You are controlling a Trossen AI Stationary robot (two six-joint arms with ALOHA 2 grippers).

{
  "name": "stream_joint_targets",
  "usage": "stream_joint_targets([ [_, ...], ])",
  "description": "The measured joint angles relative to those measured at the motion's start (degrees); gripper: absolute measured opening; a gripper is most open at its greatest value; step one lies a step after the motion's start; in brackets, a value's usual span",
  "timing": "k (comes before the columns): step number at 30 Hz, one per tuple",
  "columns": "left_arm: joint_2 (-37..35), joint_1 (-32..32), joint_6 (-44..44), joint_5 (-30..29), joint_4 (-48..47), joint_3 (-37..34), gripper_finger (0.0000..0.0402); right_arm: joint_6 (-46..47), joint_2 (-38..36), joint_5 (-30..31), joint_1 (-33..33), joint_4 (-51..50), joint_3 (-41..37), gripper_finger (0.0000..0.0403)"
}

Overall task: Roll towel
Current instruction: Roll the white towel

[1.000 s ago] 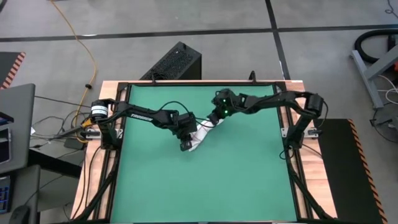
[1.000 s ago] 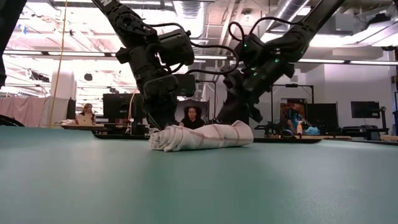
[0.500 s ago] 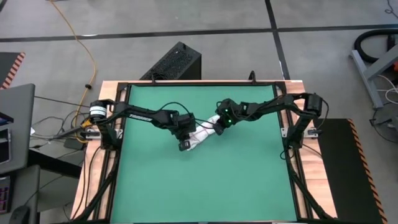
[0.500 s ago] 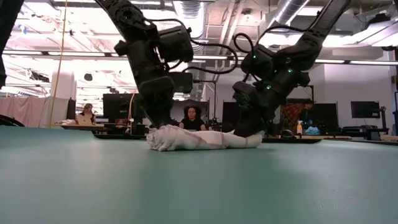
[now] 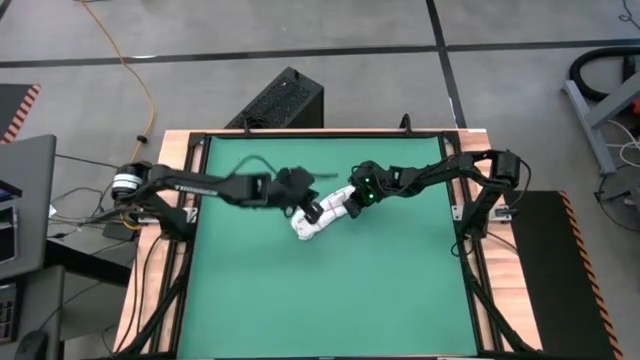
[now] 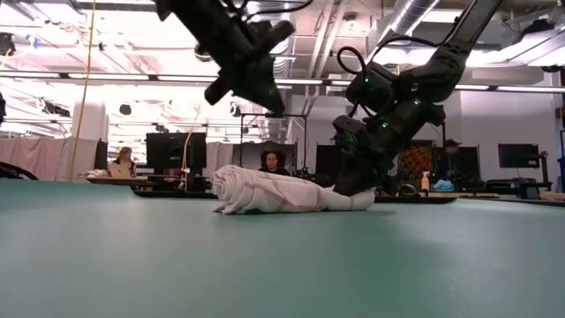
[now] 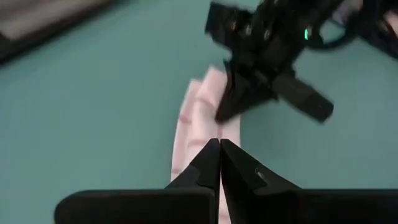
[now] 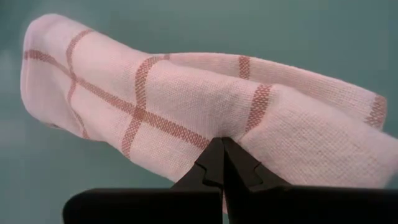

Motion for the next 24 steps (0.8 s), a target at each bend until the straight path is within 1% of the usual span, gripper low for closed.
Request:
stream_joint_targets([
  [2, 1.68, -3.03, -2.69, -8.39, 4.21, -1.14, 0.0000, 0.33, 0.02, 0.02, -0.01, 0.26, -0.04, 0.0016],
  [6, 5.68, -8.58, -12.26, -20.22, 11.00, -4.73, 0.0000, 0.87, 0.04, 0.25, -0.02, 0.36, -0.04, 0.0016],
  [8, 7.69, -11.18, -16.76, -25.99, 11.69, -5.68, 0.0000, 0.89, 0.04, 0.45, -0.01, 0.55, -0.04, 0.0016],
  [9, 8.76, -12.26, -19.18, -27.50, 11.66, -6.12, 0.0000, 0.90, 0.04, 0.45, -0.01, 0.60, -0.04, 0.0016],
  [13, 11.62, -14.45, -26.47, -28.58, 12.00, -6.91, 0.0000, 1.05, 0.07, 1.16, 0.01, 0.72, -0.04, 0.0016],
  [17, 14.40, -15.42, -30.91, -31.98, 9.81, -7.17, 0.0000, 1.05, 0.07, 1.20, 0.01, 0.89, -0.07, 0.0016],
  [19, 16.66, -15.72, -35.99, -31.41, 7.67, -7.29, 0.0000, 1.20, 0.07, 1.23, 0.15, 0.90, -0.07, 0.0016],
  [21, 18.84, -16.17, -40.44, -30.37, 7.62, -7.27, 0.0000, 1.31, 0.07, 1.52, 0.42, 0.82, -0.05, 0.0016],
  [24, 21.53, -17.27, -43.76, -30.62, 7.24, -7.17, 0.0000, 1.31, 0.09, 1.66, 0.40, 0.83, -0.04, 0.0016],
])
